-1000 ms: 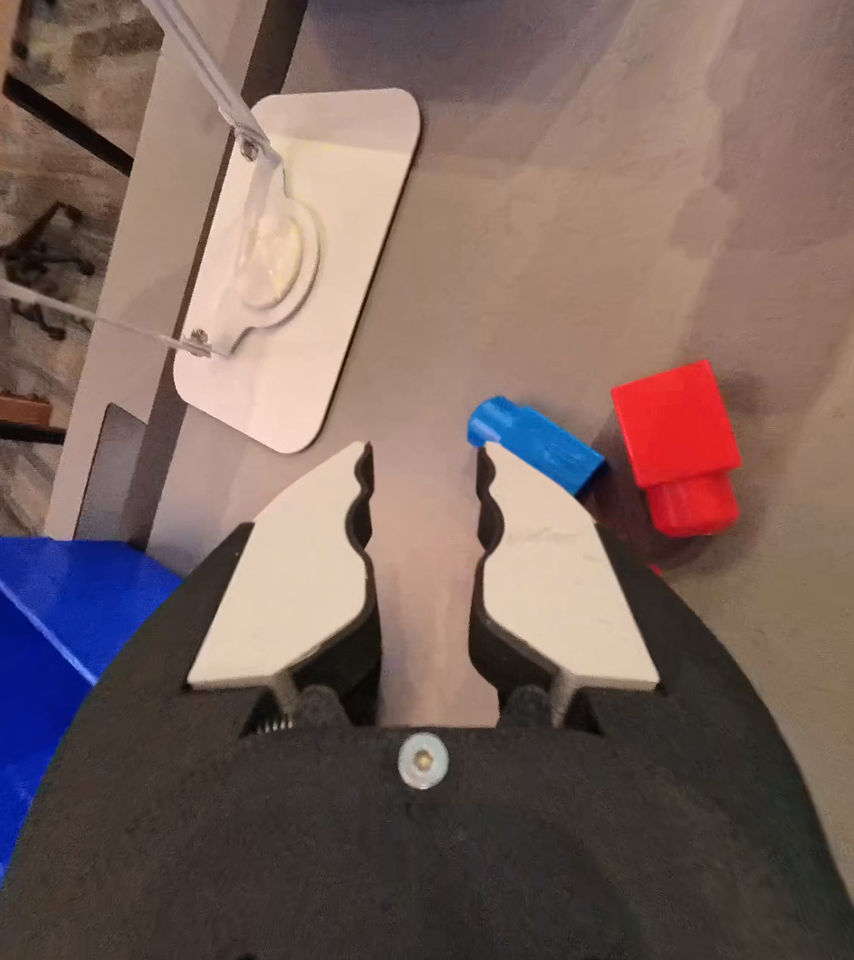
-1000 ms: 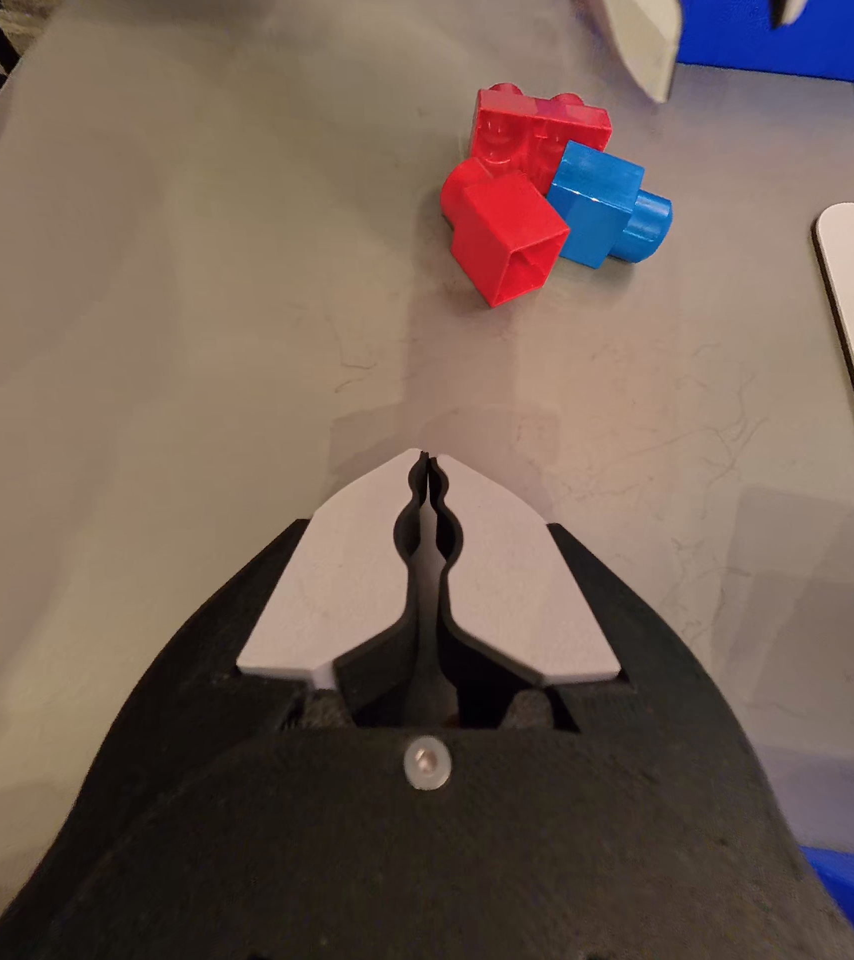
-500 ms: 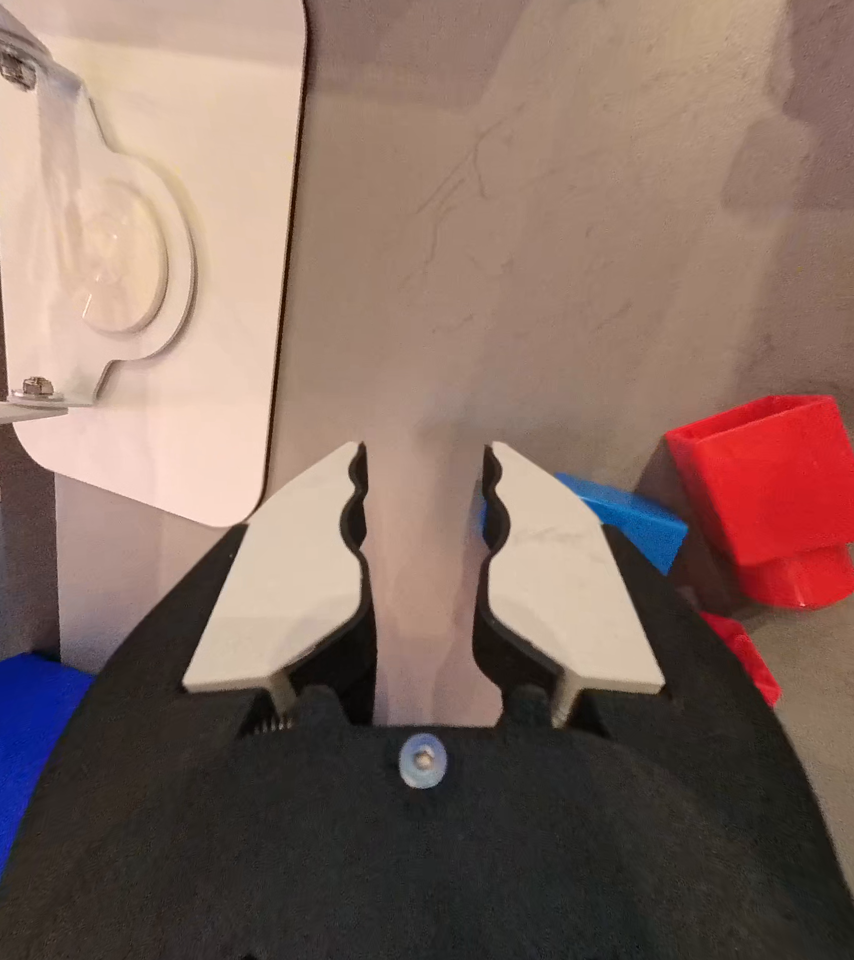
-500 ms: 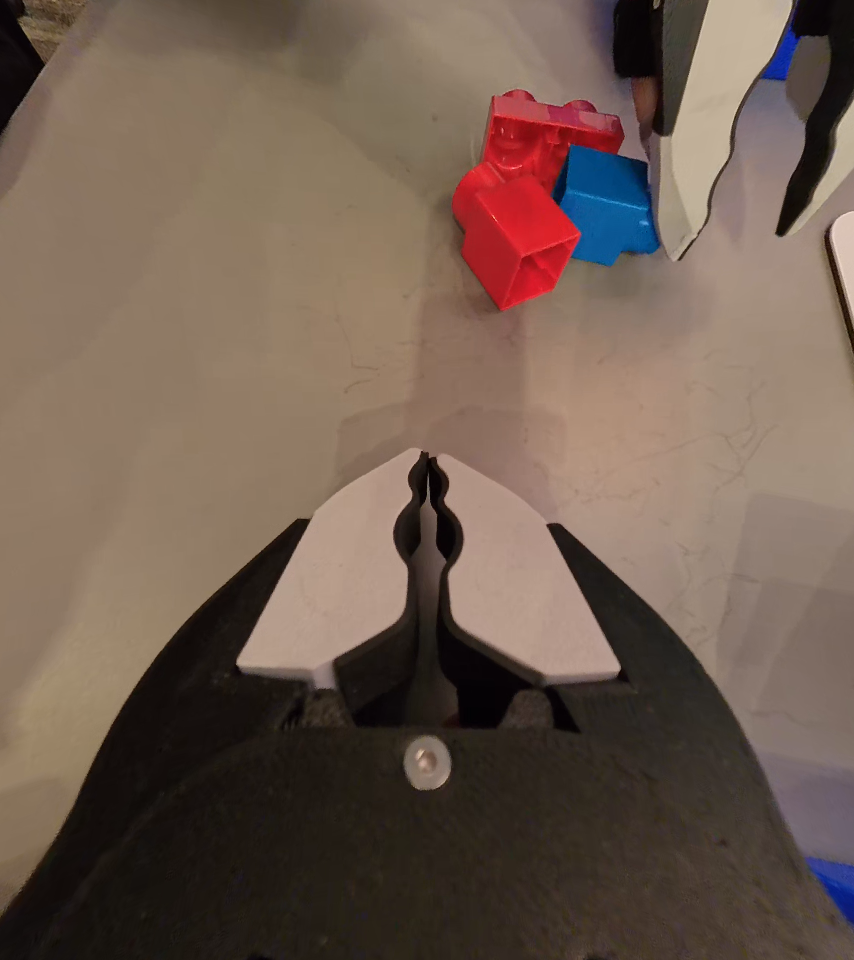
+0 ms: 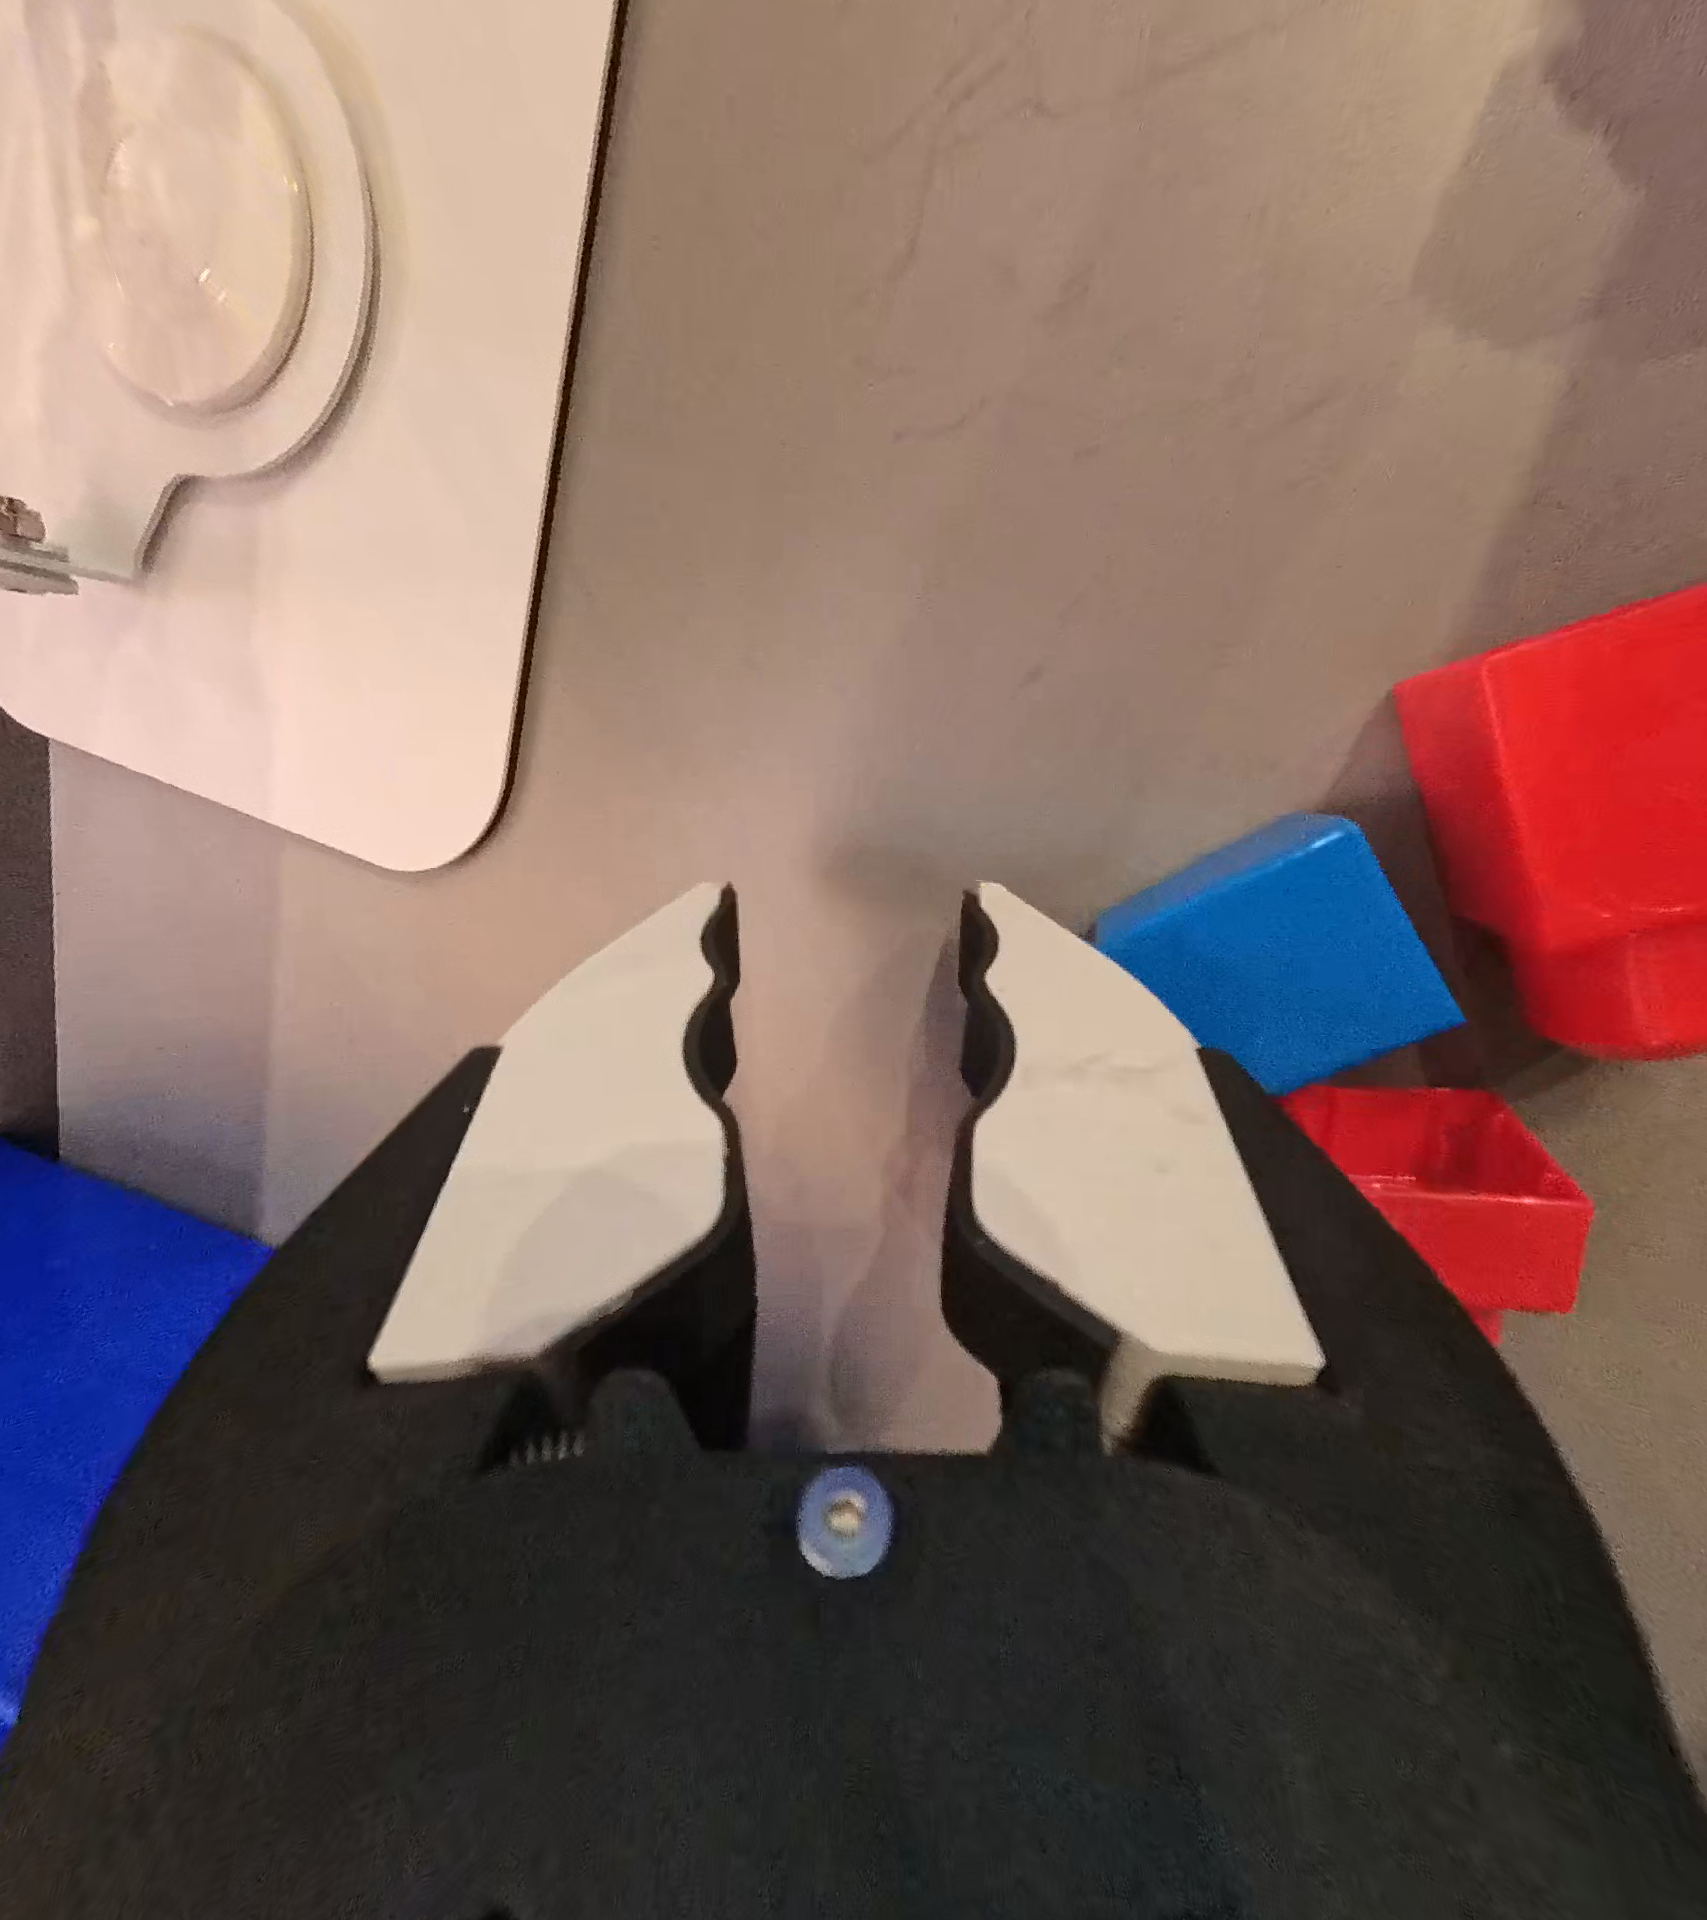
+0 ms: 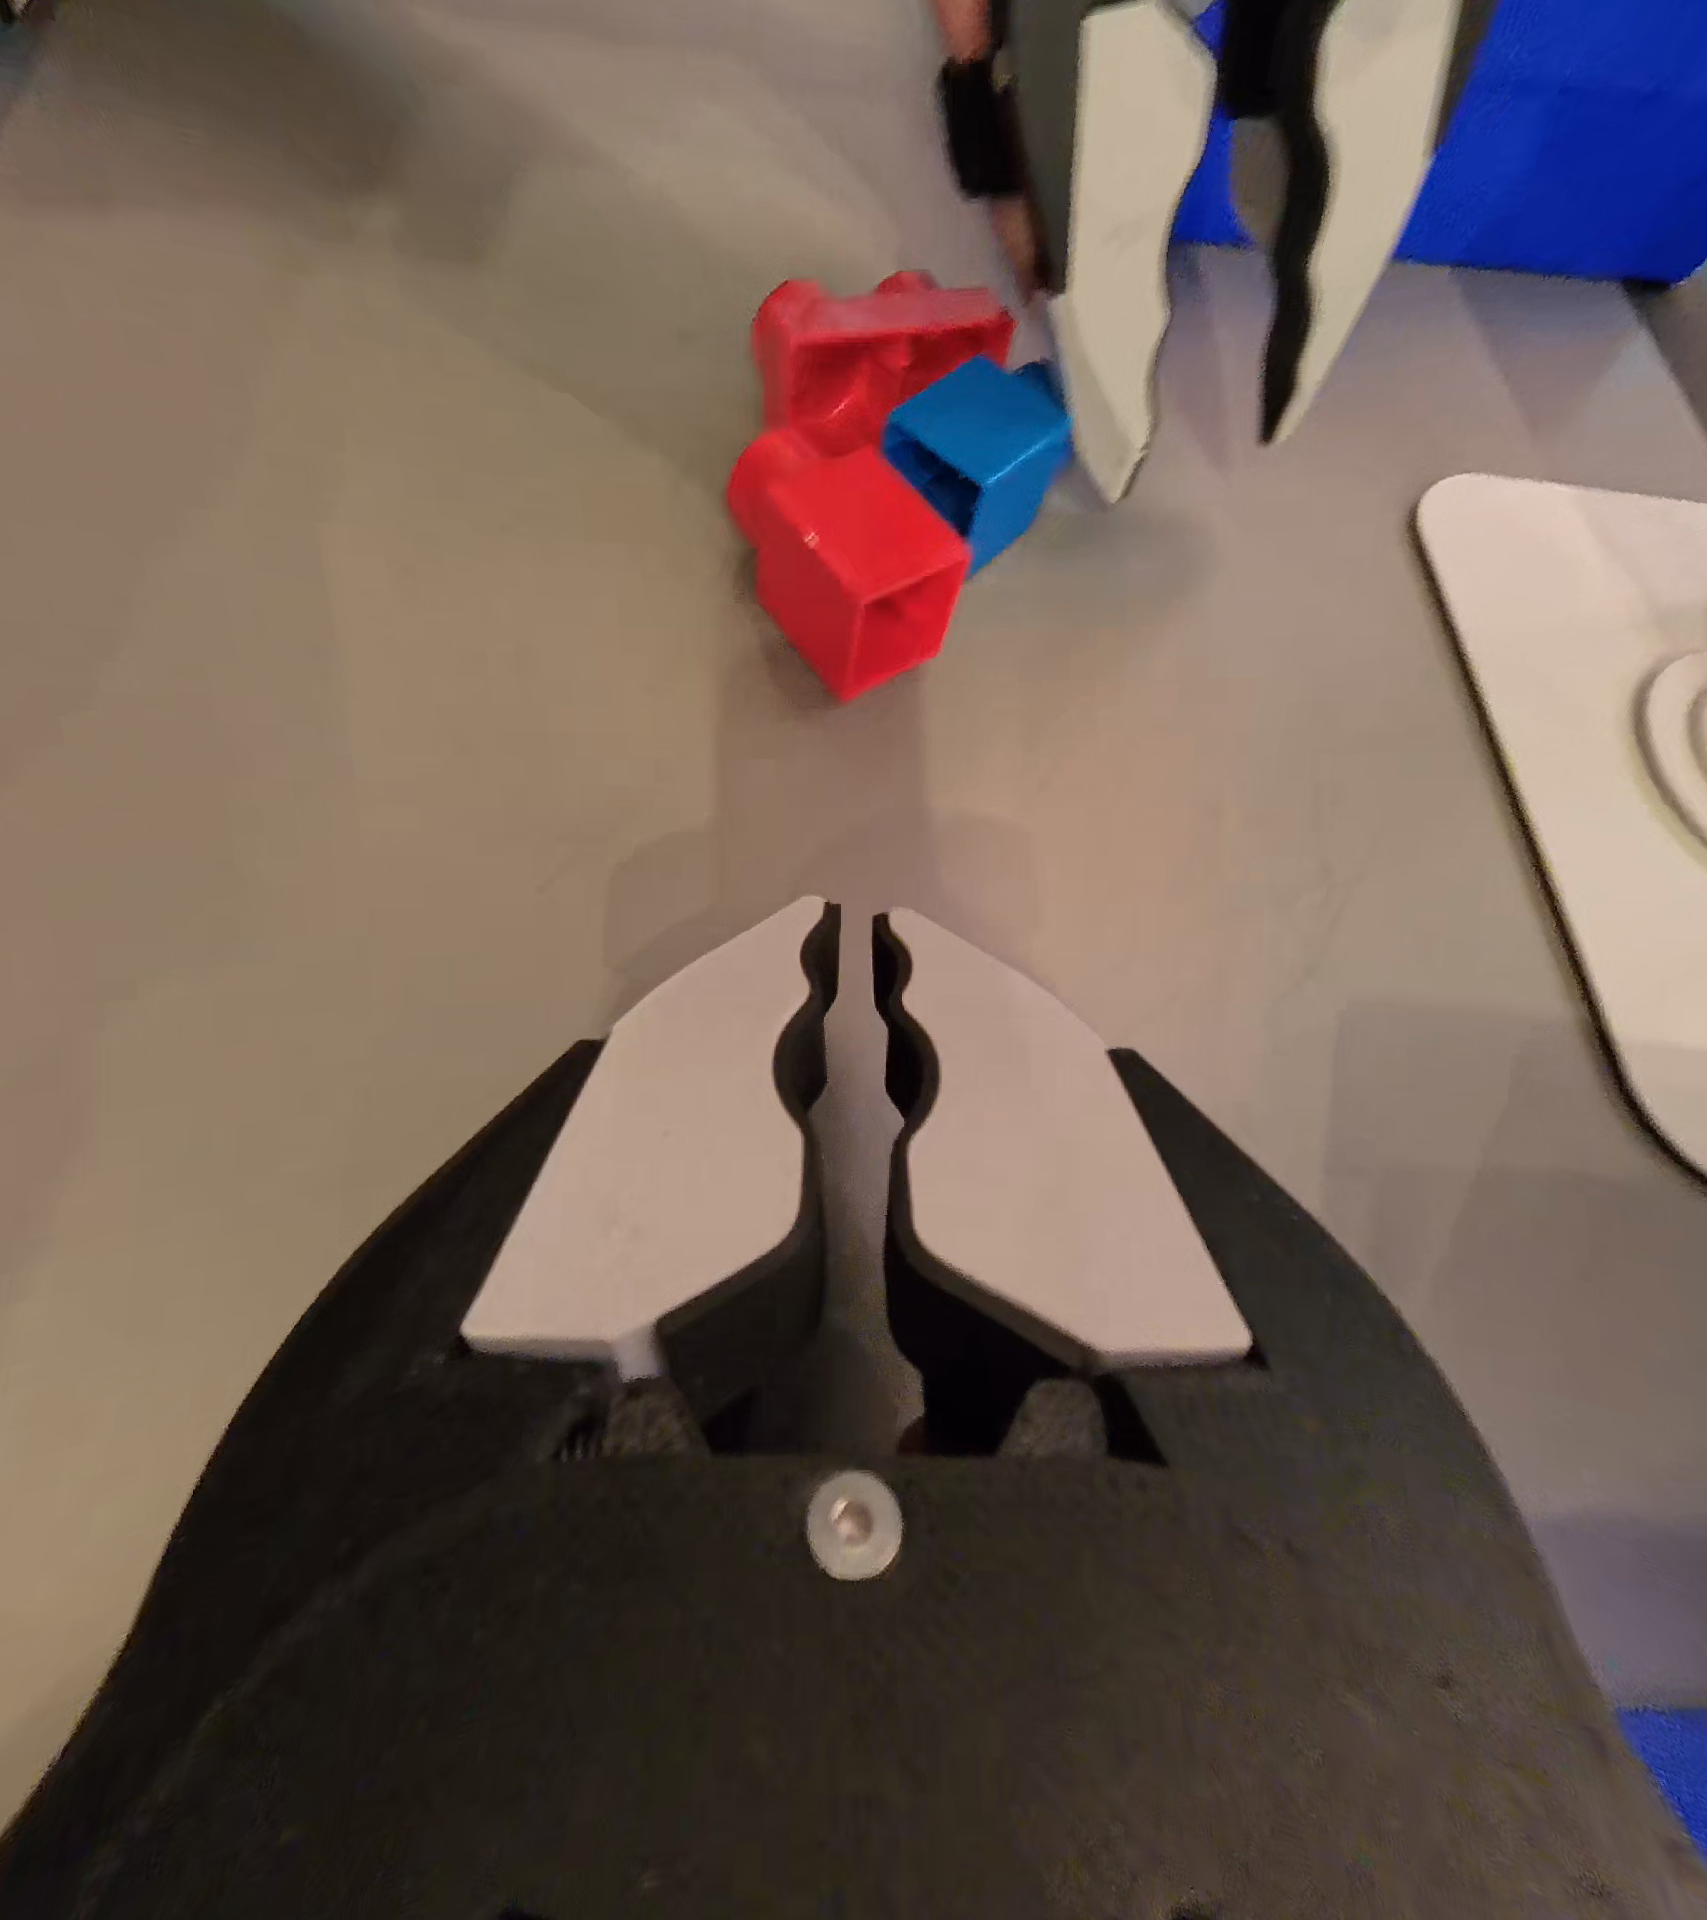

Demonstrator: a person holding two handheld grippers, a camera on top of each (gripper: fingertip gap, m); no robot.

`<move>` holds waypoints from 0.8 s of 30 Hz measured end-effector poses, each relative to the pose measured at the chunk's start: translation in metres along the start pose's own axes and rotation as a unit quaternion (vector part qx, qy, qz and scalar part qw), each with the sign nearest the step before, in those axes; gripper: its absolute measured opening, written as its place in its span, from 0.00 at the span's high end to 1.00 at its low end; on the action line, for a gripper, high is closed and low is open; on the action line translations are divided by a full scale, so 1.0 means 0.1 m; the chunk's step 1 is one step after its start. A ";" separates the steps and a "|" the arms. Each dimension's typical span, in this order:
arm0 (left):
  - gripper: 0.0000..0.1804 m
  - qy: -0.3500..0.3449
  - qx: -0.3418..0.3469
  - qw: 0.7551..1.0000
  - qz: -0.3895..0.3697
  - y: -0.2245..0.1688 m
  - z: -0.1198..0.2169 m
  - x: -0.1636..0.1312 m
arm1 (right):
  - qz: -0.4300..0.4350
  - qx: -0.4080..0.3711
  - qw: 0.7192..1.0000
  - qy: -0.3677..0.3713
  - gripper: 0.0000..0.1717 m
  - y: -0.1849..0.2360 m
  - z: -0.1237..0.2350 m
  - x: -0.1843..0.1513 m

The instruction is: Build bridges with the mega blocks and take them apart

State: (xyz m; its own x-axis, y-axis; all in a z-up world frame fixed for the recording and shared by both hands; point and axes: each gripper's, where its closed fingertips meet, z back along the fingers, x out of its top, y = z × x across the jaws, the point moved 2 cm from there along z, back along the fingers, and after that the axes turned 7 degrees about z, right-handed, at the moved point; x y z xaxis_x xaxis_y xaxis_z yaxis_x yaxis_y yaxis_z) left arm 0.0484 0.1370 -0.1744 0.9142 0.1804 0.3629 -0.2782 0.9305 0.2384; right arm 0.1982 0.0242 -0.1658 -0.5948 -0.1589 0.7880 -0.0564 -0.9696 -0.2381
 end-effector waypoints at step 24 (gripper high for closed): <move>0.76 0.010 -0.046 0.993 0.108 -0.36 0.19 -0.32 | 0.089 0.094 0.992 0.010 0.86 -0.28 -0.78 0.33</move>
State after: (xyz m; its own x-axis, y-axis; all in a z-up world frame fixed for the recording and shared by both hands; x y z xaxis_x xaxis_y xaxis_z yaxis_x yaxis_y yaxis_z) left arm 0.0237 0.0922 -0.1778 0.8418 0.3841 0.3793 -0.4413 0.8944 0.0735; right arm 0.1171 0.0609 -0.1774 -0.5977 -0.3291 0.7311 0.2003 -0.9442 -0.2614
